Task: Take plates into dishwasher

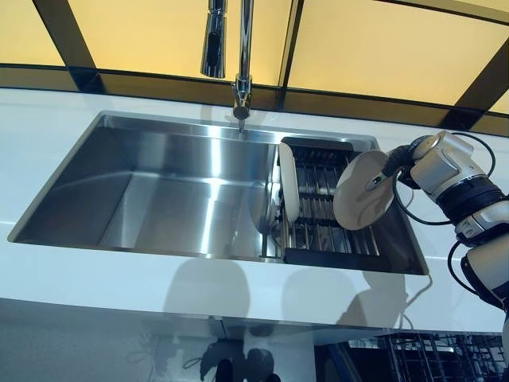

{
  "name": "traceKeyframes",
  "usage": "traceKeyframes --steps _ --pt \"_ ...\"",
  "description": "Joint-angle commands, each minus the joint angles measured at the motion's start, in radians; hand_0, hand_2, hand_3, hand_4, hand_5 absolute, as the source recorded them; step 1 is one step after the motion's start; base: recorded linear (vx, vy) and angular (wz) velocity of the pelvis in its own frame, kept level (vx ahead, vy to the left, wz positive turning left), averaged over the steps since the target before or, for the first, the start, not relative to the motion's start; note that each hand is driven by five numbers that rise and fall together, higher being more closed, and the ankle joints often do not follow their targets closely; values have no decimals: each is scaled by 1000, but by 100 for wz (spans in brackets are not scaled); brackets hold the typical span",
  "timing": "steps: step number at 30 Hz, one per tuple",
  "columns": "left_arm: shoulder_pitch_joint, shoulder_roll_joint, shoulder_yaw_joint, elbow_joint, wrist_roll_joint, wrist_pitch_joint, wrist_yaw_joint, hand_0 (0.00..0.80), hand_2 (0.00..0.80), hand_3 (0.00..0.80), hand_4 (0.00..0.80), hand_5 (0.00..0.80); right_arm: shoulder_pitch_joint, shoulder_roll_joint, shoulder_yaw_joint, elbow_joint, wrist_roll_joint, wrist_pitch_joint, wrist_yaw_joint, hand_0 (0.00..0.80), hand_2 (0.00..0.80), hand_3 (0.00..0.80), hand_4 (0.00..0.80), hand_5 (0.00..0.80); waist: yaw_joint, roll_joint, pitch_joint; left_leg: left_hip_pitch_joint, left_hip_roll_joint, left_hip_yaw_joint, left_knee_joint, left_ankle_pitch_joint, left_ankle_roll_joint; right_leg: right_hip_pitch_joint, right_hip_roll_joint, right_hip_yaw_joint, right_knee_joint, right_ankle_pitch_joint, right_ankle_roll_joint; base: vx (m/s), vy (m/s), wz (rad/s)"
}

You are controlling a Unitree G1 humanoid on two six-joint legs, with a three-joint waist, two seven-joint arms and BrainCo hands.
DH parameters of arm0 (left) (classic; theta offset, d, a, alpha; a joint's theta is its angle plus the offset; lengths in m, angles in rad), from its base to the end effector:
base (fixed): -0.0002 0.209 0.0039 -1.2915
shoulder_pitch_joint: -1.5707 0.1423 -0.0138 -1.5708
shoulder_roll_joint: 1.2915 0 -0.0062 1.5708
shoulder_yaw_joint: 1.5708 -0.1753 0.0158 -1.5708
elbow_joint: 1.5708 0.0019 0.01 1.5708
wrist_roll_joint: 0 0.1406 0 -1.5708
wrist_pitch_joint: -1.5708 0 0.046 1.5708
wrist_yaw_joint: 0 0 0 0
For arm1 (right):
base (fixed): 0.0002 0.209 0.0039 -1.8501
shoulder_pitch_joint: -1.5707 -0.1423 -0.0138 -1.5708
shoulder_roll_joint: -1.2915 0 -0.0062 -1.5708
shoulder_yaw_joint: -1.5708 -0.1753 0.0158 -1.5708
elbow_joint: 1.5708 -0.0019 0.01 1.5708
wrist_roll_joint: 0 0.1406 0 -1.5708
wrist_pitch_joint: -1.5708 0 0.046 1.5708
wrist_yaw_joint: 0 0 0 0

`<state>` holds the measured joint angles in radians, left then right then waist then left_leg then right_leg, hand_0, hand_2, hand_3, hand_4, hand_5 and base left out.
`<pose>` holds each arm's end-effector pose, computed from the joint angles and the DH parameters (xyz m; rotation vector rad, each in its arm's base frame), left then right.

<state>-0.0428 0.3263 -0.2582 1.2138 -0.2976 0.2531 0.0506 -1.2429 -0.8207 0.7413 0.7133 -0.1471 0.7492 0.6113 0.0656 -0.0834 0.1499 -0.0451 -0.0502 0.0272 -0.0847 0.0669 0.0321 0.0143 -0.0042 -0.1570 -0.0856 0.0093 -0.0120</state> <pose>0.0781 0.2438 -0.1031 0.2057 1.4244 0.2169 0.3414 -0.2417 0.2616 -1.0521 0.6763 0.0434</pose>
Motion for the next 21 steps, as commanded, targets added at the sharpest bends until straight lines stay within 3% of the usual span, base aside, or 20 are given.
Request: traceKeyframes --steps 1,2,21 --pt "-33 -6 -52 36 -7 1 19 0 0 0 0 0 -34 4 31 17 -46 6 8 765 765 765 765 765 6 -8 7 31 8 39 -3 -79 -22 -39 -10 18 -2 25 51 0 0 0" --pt "-34 -6 -53 36 -7 -1 21 0 0 0 0 0 -36 5 31 20 -47 2 7 800 800 800 800 800 6 -8 7 31 7 40 -3 -79 -23 -39 -10 17 -2 26 52 0 0 0" --pt "-28 -8 -62 28 6 1 26 0 0 0 0 0 -69 -18 25 16 22 -18 -130 800 800 800 800 800 4 -10 1 37 6 41 -3 -81 -23 -35 -10 20 -2 26 53 0 0 0"
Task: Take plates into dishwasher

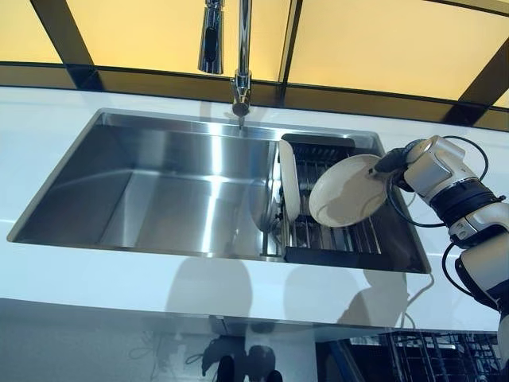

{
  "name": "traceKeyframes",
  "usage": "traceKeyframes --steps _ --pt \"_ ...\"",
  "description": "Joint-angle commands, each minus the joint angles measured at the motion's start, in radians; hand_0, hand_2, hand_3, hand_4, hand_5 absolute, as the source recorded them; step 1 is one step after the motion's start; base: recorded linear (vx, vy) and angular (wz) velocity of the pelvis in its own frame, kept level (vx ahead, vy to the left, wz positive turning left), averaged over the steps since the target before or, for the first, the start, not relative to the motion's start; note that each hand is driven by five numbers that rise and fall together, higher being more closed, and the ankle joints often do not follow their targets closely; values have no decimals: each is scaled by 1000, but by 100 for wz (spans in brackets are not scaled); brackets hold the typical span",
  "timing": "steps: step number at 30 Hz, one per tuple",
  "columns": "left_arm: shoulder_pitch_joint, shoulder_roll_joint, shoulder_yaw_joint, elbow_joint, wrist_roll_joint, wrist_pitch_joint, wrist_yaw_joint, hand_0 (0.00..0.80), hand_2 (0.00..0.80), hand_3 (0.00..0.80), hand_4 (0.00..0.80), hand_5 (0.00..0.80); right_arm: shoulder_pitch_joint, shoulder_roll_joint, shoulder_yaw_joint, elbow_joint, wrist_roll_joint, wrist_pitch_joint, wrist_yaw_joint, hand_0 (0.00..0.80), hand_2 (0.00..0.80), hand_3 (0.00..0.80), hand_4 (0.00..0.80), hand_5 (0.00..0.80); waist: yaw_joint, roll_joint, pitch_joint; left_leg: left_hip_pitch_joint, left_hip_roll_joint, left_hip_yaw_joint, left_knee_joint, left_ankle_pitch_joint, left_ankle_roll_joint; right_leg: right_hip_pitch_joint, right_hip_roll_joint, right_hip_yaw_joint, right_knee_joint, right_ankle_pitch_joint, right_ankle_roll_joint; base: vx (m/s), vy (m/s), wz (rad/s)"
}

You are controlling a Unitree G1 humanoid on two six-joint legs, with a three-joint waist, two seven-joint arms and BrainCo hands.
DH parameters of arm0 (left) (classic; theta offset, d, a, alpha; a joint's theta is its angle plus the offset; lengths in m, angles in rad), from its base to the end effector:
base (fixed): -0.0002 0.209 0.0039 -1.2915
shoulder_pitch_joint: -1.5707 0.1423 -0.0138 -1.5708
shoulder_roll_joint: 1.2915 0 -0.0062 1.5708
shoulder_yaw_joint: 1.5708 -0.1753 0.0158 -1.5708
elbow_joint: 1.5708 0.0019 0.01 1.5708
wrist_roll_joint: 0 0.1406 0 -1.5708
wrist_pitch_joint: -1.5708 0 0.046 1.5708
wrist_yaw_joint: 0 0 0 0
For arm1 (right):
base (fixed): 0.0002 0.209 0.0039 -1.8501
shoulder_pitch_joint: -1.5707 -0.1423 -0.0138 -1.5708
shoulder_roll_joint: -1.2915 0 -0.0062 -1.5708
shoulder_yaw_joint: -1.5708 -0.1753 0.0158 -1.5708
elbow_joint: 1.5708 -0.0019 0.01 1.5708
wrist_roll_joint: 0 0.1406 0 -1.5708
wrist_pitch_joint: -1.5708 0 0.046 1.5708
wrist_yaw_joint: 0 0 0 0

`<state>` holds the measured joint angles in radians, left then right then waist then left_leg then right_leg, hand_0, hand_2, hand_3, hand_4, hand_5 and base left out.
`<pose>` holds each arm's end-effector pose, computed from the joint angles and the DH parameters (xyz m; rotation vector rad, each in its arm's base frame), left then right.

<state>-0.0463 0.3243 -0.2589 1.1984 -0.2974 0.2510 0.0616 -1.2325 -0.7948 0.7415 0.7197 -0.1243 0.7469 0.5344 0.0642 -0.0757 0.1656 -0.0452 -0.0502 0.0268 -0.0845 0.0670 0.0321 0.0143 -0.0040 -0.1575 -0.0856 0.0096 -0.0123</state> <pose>0.0821 0.2420 -0.1025 0.2113 1.4040 0.2174 0.3439 -0.2359 0.2540 -1.0560 0.6424 0.0178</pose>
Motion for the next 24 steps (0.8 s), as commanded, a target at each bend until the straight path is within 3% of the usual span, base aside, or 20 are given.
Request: traceKeyframes --steps 1,15,24 --pt "-23 -6 -60 43 8 1 15 0 0 0 0 0 -85 -48 27 10 1 -15 -60 800 800 800 800 800 5 -18 -17 38 6 41 -3 -81 -23 -34 -10 20 -2 26 54 0 0 0" --pt "-17 -1 -70 55 17 -9 14 0 0 0 0 0 -161 -77 44 70 117 -41 -213 800 800 800 800 800 6 -25 -34 54 6 42 -3 -87 -22 -20 -8 24 -2 23 55 0 0 0" --pt "-10 8 -74 64 28 -13 10 0 0 0 0 0 -275 -139 104 114 110 -82 -308 800 800 800 800 800 4 -41 -62 71 6 49 -3 -95 -19 -7 -6 31 -2 22 61 0 0 0"
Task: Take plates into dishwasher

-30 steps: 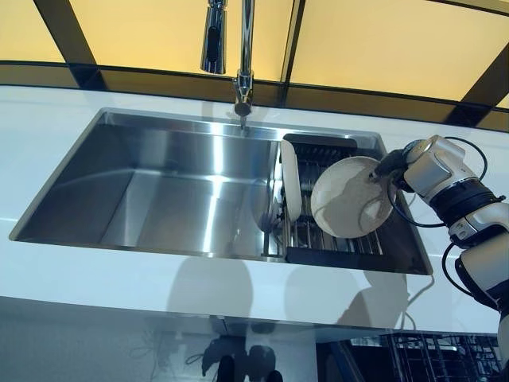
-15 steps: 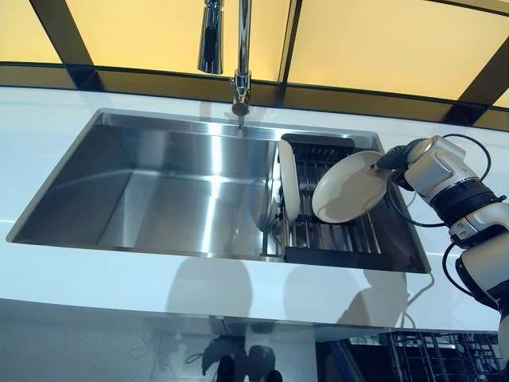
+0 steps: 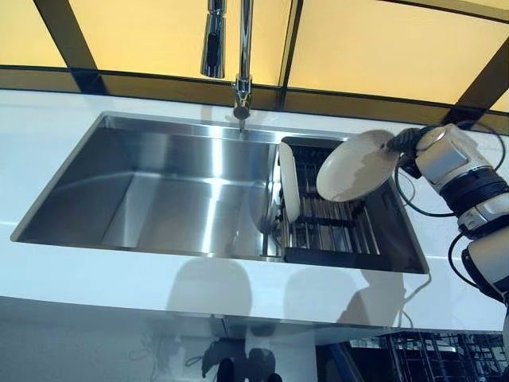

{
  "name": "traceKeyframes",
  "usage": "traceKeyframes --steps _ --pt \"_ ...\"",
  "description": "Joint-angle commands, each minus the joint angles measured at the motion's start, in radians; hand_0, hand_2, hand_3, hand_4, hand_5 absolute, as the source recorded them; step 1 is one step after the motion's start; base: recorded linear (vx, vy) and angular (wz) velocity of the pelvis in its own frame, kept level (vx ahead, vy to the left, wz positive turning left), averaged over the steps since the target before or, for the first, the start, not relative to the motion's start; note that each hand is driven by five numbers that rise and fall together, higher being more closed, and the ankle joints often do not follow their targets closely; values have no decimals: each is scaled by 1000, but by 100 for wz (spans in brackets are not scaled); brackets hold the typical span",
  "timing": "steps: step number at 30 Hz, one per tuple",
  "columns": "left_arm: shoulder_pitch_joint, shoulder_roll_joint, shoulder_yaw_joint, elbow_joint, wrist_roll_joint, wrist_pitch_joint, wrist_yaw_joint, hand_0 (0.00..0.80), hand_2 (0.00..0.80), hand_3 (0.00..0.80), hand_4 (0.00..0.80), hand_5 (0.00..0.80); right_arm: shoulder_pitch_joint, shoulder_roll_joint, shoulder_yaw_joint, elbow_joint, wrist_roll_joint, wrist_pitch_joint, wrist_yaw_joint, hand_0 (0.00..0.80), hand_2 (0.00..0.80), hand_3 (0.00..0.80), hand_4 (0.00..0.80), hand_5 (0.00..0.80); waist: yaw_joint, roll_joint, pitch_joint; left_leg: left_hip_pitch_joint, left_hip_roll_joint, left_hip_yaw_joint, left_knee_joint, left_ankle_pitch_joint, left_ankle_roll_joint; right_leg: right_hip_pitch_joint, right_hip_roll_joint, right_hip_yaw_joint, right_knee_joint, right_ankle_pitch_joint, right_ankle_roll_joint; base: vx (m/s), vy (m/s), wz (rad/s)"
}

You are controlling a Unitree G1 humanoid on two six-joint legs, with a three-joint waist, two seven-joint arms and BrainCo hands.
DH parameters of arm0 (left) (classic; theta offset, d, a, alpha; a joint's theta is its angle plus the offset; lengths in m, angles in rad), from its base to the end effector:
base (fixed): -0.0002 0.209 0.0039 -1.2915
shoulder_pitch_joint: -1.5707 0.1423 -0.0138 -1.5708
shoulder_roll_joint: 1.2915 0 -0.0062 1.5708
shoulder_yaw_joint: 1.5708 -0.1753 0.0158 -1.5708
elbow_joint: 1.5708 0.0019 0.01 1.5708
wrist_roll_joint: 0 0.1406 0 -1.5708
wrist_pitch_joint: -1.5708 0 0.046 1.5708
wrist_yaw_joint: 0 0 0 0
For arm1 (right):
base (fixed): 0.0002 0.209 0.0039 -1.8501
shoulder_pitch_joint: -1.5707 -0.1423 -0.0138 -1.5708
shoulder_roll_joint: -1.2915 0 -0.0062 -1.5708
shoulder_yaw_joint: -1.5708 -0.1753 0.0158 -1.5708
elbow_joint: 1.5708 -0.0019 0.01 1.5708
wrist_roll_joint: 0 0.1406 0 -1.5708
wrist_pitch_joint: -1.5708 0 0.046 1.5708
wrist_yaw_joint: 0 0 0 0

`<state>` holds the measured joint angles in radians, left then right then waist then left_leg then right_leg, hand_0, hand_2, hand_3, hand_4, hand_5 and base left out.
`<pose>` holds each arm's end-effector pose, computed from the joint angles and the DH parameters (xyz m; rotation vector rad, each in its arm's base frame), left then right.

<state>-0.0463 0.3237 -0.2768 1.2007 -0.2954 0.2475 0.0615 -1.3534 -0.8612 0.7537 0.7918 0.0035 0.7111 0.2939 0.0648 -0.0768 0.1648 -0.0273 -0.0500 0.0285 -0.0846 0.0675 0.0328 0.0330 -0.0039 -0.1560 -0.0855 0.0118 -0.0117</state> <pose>0.0816 0.2410 -0.1029 0.2263 1.4061 0.2025 0.3395 -0.2527 0.2916 -1.0097 0.4494 -0.2374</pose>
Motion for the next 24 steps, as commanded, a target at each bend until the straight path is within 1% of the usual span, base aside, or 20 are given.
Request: traceKeyframes --steps 1,7,11,18,19,21,22,23,24 --pt "-9 8 -57 63 27 -10 10 0 0 0 0 0 -158 -73 94 44 -21 -46 -69 800 800 800 800 800 4 -40 -62 54 6 48 -3 -96 -19 -25 -6 29 -2 20 60 2 25 -4" --pt "-5 11 -64 67 33 -14 7 0 0 0 0 0 -233 -102 145 67 -53 -64 -96 800 800 800 800 800 -1 -50 -86 69 5 56 -3 -106 -15 -16 -4 41 -2 19 65 -2 30 -4" --pt "-11 15 -69 67 33 -13 7 0 0 0 0 0 -273 -116 174 79 -16 -63 -89 800 800 800 800 800 -4 -54 -98 79 5 64 -3 -111 -11 -11 -6 45 -2 21 69 -25 36 -6" --pt "-25 9 -80 55 56 -18 1 0 0 0 0 0 -278 -122 181 91 16 -64 -82 800 800 800 800 800 -12 -47 -102 110 -3 79 -3 -123 4 11 -15 50 -2 25 66 -11 95 -8" --pt "-25 7 -88 55 75 -21 0 0 0 0 0 0 -268 -127 175 96 17 -68 -87 800 800 800 800 800 -12 -44 -94 125 -9 76 -3 -122 11 20 -16 62 -2 32 68 11 166 -3" --pt "-26 15 -104 44 106 -10 -11 0 0 0 0 0 -225 -139 142 105 30 -90 -114 800 800 800 800 800 -12 -34 -69 134 -25 72 -3 -121 22 7 -25 94 -2 62 92 -39 183 -4" --pt "-25 21 -106 40 110 -4 -10 0 0 0 0 0 -213 -137 126 98 32 -91 -125 800 800 800 800 800 -11 -31 -64 132 -26 76 -3 -120 22 -7 -28 98 -2 78 103 -125 118 -11" --pt "-26 40 -99 33 104 0 -8 0 0 0 0 0 -204 -134 110 73 34 -79 -140 800 800 800 800 800 -15 -25 -54 127 -24 76 -3 -120 20 -14 -28 95 -2 104 115 -188 84 -19" --pt "-35 63 -89 26 103 9 -10 0 0 0 0 0 -189 -129 92 41 35 -58 -156 800 800 800 800 800 -25 -15 -43 120 -15 67 -3 -115 24 -34 -17 92 76 92 114 -229 64 -23"
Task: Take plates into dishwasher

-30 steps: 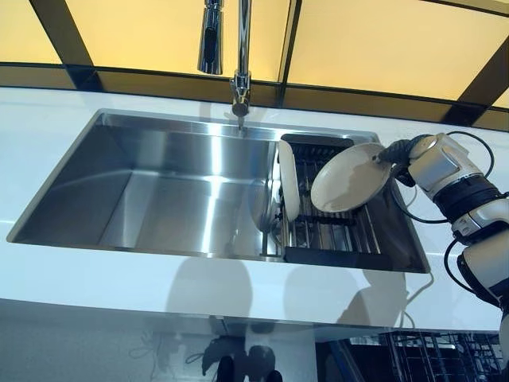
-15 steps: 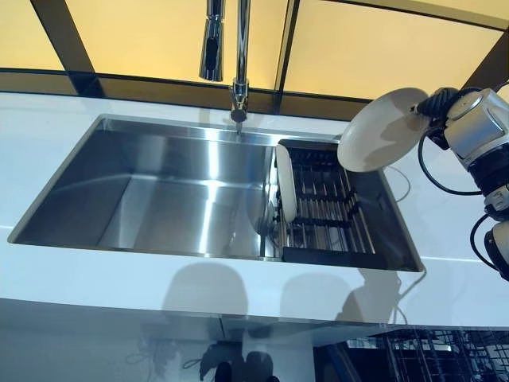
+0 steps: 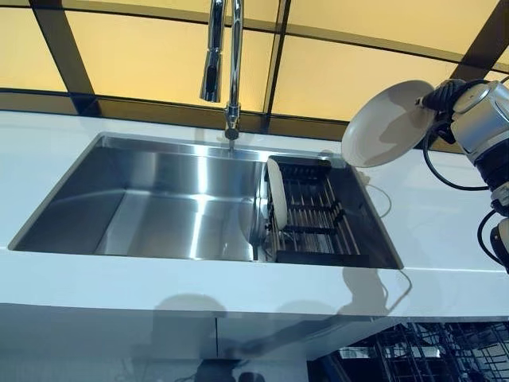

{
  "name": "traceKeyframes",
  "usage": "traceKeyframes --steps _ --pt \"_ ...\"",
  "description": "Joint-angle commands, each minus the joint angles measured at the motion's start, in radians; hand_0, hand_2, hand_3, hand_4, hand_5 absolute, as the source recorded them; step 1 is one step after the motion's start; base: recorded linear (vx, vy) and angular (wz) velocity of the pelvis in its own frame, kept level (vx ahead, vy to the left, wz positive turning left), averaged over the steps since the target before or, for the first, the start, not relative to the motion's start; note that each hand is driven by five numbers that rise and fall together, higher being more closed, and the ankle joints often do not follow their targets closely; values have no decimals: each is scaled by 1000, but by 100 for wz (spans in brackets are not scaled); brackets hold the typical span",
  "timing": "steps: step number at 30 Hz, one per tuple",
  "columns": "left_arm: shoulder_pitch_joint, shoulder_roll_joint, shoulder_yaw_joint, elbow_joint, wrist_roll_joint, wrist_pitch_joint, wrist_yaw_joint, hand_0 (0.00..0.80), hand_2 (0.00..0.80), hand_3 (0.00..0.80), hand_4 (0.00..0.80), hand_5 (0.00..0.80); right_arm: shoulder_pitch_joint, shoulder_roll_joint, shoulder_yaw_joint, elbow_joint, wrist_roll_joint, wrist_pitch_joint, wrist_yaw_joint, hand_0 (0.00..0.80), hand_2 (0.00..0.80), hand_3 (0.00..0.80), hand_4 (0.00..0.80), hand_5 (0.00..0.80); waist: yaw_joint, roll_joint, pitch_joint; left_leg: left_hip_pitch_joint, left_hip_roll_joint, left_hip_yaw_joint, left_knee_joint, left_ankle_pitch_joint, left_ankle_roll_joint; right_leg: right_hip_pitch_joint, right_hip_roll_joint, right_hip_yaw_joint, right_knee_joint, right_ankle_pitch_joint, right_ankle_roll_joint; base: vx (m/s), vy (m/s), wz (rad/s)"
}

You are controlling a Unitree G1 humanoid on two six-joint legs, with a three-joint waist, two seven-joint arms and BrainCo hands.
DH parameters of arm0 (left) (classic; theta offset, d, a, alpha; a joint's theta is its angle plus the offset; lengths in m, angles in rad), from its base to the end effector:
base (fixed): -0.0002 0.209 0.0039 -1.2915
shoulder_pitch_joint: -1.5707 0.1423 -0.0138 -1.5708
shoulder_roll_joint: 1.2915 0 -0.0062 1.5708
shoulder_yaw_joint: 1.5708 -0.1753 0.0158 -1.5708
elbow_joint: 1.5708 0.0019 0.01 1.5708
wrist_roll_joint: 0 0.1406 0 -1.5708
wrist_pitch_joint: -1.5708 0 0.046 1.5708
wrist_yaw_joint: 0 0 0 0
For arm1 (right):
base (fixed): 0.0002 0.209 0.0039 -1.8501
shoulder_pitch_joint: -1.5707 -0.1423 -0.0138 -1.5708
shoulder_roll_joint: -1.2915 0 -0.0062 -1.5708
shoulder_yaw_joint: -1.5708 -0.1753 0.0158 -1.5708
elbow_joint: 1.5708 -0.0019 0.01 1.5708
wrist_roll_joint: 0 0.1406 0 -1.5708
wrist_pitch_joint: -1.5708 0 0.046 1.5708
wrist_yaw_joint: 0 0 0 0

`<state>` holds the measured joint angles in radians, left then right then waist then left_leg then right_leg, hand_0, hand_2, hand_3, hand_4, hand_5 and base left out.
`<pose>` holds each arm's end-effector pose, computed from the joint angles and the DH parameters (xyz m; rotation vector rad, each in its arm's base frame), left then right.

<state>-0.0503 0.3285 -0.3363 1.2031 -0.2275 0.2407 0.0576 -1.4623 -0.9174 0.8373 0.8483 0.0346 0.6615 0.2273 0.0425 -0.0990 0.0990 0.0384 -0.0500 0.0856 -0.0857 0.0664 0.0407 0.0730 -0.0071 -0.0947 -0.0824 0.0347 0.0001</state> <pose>0.0818 0.2400 -0.1032 0.3381 1.4092 0.1228 0.3332 -0.2635 0.3209 -1.0529 0.3618 -0.3613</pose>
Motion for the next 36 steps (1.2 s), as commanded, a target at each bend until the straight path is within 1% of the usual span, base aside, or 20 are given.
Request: traceKeyframes --steps 1,3,4,5,6,7,8,11,13,17,19,23,25,28,30,31,33,34,35,36 --pt "-39 73 -25 20 28 22 -11 0 0 0 0 0 -74 -73 1 -42 1 14 -95 800 800 800 800 800 -8 14 26 45 -9 9 -2 -106 21 -99 -8 15 159 34 95 -241 53 -22" --pt "-51 90 -16 17 3 39 -8 0 0 0 0 0 -75 -91 -4 -76 0 28 -99 800 800 800 800 800 -18 26 25 18 -2 -3 -2 -88 28 -135 7 -5 345 -57 63 -223 33 -17" --pt "-54 92 -11 23 -8 39 -1 0 0 0 0 0 -84 -108 2 -81 3 22 -94 800 800 800 800 800 -21 23 18 3 -11 -18 -2 -84 30 -137 13 2 395 -71 56 -165 -7 -5" --pt "-55 94 -4 28 -13 38 3 0 0 0 0 0 -91 -121 6 -84 -2 19 -87 800 800 800 800 800 -22 17 12 -9 -20 -33 -2 -80 30 -127 22 18 402 -77 51 -120 -50 9" --pt "-55 97 3 34 -6 35 -1 0 0 0 0 0 -104 -135 13 -86 -5 21 -82 800 800 800 800 800 -22 6 6 -33 -35 -51 -2 -69 27 -99 37 47 375 -85 43 -193 -97 20" --pt "-63 99 6 39 7 22 -9 0 0 0 0 0 -128 -143 24 -82 4 29 -91 800 800 800 800 800 -12 -12 7 -111 -55 -48 61 -73 18 -50 40 53 280 -120 22 -273 -121 22" --pt "-69 97 9 41 5 1 -4 0 0 0 0 0 -143 -135 24 -70 16 24 -112 800 800 800 800 800 1 -25 13 -167 -64 -25 112 -85 13 -14 30 27 221 -127 14 -315 -113 13" --pt "-126 86 9 35 -14 -22 -4 0 0 0 0 0 -208 -105 60 -18 61 19 -167 800 800 800 800 800 18 -35 32 -257 -71 5 162 -95 2 22 43 39 108 -128 2 -345 -97 -3" --pt "-142 66 -6 31 -12 -30 10 0 0 0 0 0 -222 -106 82 7 84 16 -164 800 800 800 800 800 18 -31 30 -253 -73 -11 139 -84 -5 28 51 45 85 -131 1 -241 -79 10" --pt "-134 58 -21 23 -14 -32 12 0 0 0 0 0 -222 -112 93 26 98 14 -149 800 800 800 800 800 15 -26 19 -199 -75 -42 79 -68 5 16 62 42 107 -136 -5 -145 -53 23" --pt "-118 59 -20 34 -15 -32 28 0 0 0 0 0 -216 -113 85 56 83 -21 -129 800 800 800 800 800 12 -22 4 -150 -72 -68 21 -49 7 10 74 41 126 -140 -13 -164 -49 13" --pt "-108 66 -12 46 -17 -25 39 0 0 0 0 0 -211 -106 76 75 63 -39 -119 800 800 800 800 800 6 -17 -10 -128 -63 -79 -2 -38 -3 9 87 38 126 -147 -23 -214 -60 5" --pt "-103 68 -8 48 -20 -19 42 0 0 0 0 0 -210 -108 73 76 59 -49 -119 800 800 800 800 800 2 -16 -14 -134 -57 -77 -2 -29 -14 12 94 37 119 -146 -27 -264 -88 4" --pt "-79 65 9 46 -52 -19 59 0 0 0 0 0 -211 -115 72 69 82 -76 -111 800 800 800 800 800 -3 -9 -6 -171 -36 -44 -2 30 -60 20 114 27 124 -144 -46 -323 -129 3" --pt "-61 60 28 47 -59 -24 56 0 0 0 0 0 -208 -113 65 64 81 -75 -113 800 800 800 800 800 -1 -5 2 -209 -34 -56 -2 49 -81 29 126 35 118 -129 -52 -297 -107 6" --pt "-54 59 34 50 -54 -33 50 0 0 0 0 0 -201 -117 61 60 71 -80 -115 800 800 800 800 800 2 -4 7 -211 -34 -68 -2 48 -84 31 128 41 112 -119 -50 -251 -67 9" --pt "-52 56 47 48 -54 -39 41 0 0 0 0 0 -196 -120 68 52 72 -83 -115 800 800 800 800 800 13 -13 14 -163 -31 -75 -2 49 -71 36 115 55 94 -104 -47 -214 -42 2" --pt "-55 54 50 44 -59 -38 37 0 0 0 0 0 -196 -126 76 43 73 -79 -114 800 800 800 800 800 13 -24 17 -161 -24 -50 69 20 -62 36 100 49 86 -96 -47 -198 -34 -11" --pt "-63 49 50 42 -59 -36 37 0 0 0 0 0 -202 -137 90 30 76 -66 -109 800 800 800 800 800 8 -40 17 -163 -7 -9 161 -22 -51 35 80 30 77 -88 -48 -174 -17 -16" --pt "-70 44 49 41 -50 -37 38 0 0 0 0 0 -215 -154 106 21 71 -56 -91 800 800 800 800 800 -1 -56 14 -150 11 17 226 -67 -39 32 62 13 71 -82 -48 -133 14 -10"
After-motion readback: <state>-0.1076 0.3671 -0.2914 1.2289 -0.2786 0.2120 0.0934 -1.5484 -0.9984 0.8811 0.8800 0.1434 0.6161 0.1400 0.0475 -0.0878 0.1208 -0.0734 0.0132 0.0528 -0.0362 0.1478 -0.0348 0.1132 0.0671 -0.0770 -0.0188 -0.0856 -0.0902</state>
